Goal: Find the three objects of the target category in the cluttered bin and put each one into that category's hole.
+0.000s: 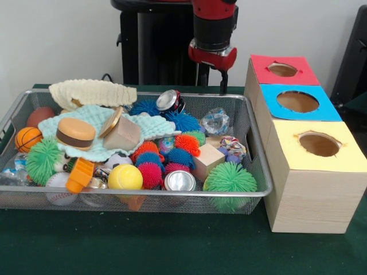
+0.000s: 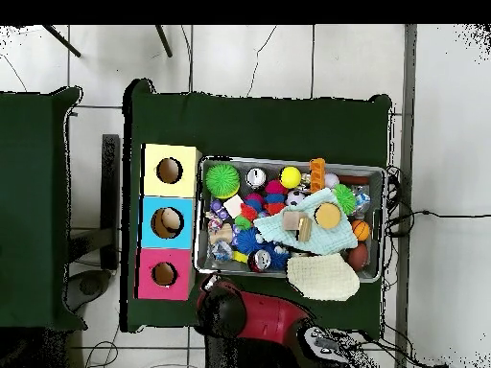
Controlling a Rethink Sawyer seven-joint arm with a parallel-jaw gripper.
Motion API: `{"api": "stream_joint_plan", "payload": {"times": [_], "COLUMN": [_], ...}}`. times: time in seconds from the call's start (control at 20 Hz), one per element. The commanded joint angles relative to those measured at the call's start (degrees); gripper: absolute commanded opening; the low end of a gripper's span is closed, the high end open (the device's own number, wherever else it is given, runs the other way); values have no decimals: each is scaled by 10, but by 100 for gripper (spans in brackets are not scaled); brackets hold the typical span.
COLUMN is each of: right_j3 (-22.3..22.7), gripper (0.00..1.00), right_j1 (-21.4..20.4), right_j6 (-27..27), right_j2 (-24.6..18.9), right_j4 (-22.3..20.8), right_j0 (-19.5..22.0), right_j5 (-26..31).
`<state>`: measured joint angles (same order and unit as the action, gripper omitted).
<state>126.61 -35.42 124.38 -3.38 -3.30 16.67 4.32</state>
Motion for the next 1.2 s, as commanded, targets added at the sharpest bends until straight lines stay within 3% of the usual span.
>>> {"api": "stream_joint_plan", "payload": {"times": [0.05,0.4,0.9,1.2], "right_j3": [-109,-120,-170,-131], "gripper": [100,100,100,100], "right_j1": [33,40,51,-33], "right_j6": [47,48,35,60], "right_j2": [-31,-26,-12,-6], "right_j4": [30,27,30,44], "right_j0": [16,13,0,-13], "right_j5": [32,32,81,157]}}
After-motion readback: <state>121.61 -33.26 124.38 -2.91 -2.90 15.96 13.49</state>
